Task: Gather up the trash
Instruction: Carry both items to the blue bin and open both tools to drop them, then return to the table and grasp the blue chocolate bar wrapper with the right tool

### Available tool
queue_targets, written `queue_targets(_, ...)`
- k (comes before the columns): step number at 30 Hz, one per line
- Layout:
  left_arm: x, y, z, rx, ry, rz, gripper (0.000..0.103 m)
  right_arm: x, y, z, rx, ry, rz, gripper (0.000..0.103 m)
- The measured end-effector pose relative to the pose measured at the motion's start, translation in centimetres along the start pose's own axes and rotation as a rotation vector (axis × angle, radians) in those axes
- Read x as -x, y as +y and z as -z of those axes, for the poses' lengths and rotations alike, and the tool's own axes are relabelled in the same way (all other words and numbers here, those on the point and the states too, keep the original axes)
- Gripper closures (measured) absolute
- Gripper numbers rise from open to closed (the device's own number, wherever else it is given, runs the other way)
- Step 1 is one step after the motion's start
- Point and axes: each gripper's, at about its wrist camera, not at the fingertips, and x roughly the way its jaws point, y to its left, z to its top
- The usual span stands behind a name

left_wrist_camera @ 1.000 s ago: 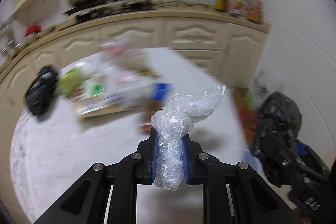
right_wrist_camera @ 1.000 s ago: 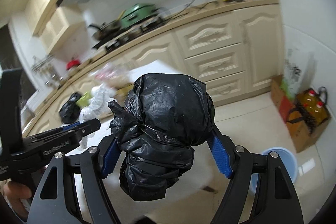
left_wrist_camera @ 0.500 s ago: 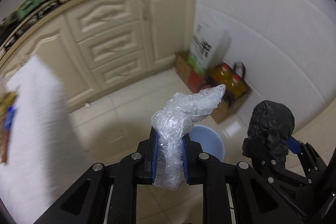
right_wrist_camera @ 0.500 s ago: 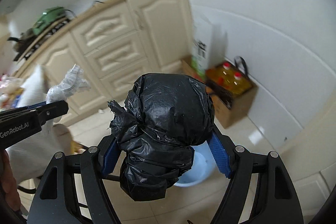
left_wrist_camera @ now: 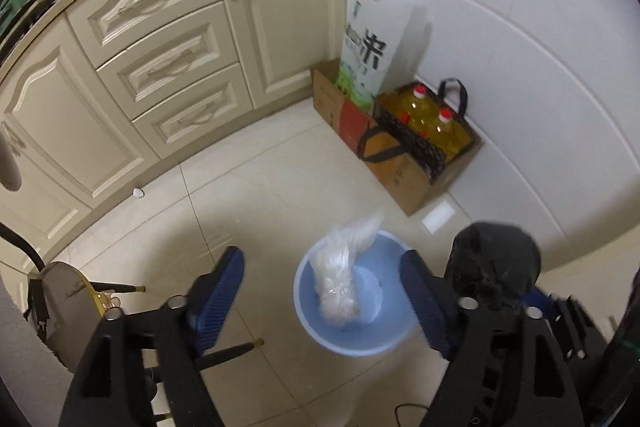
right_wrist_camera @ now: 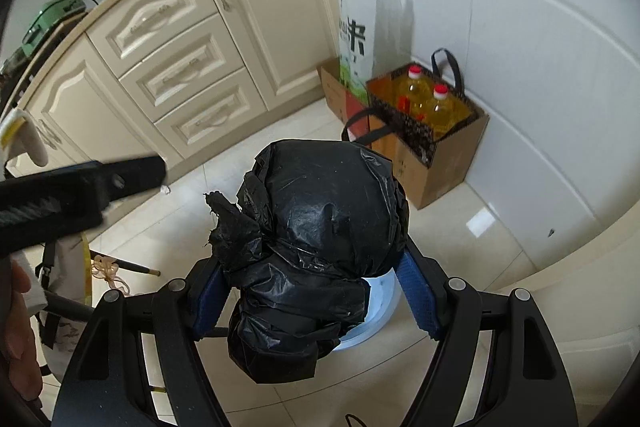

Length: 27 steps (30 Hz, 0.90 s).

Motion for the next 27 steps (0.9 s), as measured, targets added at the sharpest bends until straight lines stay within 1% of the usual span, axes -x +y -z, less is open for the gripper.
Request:
queue_targets(2,-0.7,0.1,-0.3,-0.002,0.008,-0.033,0.026,-0.8,0.0,0.2,-0.002,0.01,0.003,0.026)
queue_targets(5,-0.9,-0.2,-0.1,0.016,0.003,-0.038,0.026,-1.9,0.1,0.2,-0.001,0.024,-0.002,0.026)
queue_targets(7,0.1,-0.3,0.3,0.023,-0.003,-0.037,0.026,-2.4,0.4,0.0,0.004,0.03,-0.004,0.024)
queue_targets(9,1.0,-0.5,0.6,0.025,-0.018,-0.053,0.026,-2.7,0.7,-0.2,0.008,0.035,-0.001,0.022)
queue_targets(11,2.8,-0.5,1.2,0.026,-0.039,-0.061,0.026,-2.6,0.9,-0.5,0.011,0.03,-0.005,0.021)
queue_targets(12,3.8,-0.4,1.4,0.026,-0.056,-0.07,0.026,-2.3,1.1,-0.6,0.018,0.024,0.0,0.018)
queue_targets(13,4.6,-0.4,1.5,0.025,-0.059,-0.073,0.026,-2.1,1.3,-0.7,0.027,0.016,0.006,0.009)
queue_targets(14,5.5,-0.4,1.7,0.029,-0.075,-0.076,0.026,-1.7,1.5,-0.9,0.036,0.005,0.011,0.004)
queue_targets(15,6.0,-0.4,1.8,0.032,-0.083,-0.077,0.026,-1.2,1.7,-1.0,0.042,-0.008,0.011,0.002)
queue_targets(19,9.7,-0.1,2.8,0.036,-0.143,-0.092,0.026,1.4,2.3,-1.4,0.033,-0.033,-0.001,0.002)
queue_targets(21,12.6,0.5,3.8,0.037,-0.195,-0.108,0.026,3.4,2.9,-1.8,0.037,-0.055,-0.001,0.002)
queue_targets(23,16.4,1.4,5.1,0.048,-0.261,-0.123,0.026,6.0,4.1,-2.3,0.052,-0.09,-0.022,0.002)
queue_targets(24,17.4,1.8,5.7,0.051,-0.279,-0.129,0.026,7.1,4.7,-2.5,0.061,-0.103,-0.029,0.002)
queue_targets(26,21.2,2.8,7.6,0.059,-0.348,-0.167,0.024,10.0,6.5,-3.0,0.091,-0.145,-0.054,0.002)
queue_targets(27,22.2,3.2,8.3,0.061,-0.367,-0.176,0.023,11.0,7.2,-3.2,0.102,-0.161,-0.066,0.001)
